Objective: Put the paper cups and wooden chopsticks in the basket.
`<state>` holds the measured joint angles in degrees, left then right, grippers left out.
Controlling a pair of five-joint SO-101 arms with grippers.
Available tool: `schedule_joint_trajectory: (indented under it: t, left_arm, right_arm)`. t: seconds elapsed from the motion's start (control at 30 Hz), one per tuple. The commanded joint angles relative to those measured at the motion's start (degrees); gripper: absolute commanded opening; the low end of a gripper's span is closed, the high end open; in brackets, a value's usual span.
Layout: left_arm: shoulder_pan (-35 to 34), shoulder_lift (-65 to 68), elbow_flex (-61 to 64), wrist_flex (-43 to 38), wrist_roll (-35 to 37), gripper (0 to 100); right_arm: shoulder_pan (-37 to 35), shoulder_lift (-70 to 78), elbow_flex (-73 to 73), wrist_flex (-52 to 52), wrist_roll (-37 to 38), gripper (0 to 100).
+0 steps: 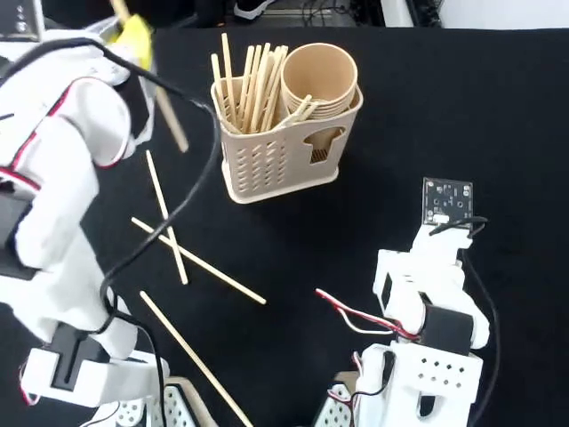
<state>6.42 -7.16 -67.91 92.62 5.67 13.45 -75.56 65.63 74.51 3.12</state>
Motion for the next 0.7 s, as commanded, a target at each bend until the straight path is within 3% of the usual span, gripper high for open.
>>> schedule_joint_trajectory:
  t: [0.0,0.13,0.27,0.67]
  left_arm:
    - [5.67,-0.62,-0.04,-10.9,-0.35,3]
    - [10.51,1.23,4.88,-24.18,-0.35,3]
    - [10.86,5.01,14.46,-32.44,-0.79,3]
    - [6.11,5.98,32.84,-32.88,-0.97,3]
  right_arm:
    - [0.53,-0.13,-1.63,-0.97,-0.18,20.8]
    - [0.53,-0.22,-1.63,-0.97,-0.18,20.8]
    - [0.53,-0.31,-1.63,-0.97,-0.09,20.8]
    - [0.53,-0.4,-1.45,-0.97,-0.09,20.8]
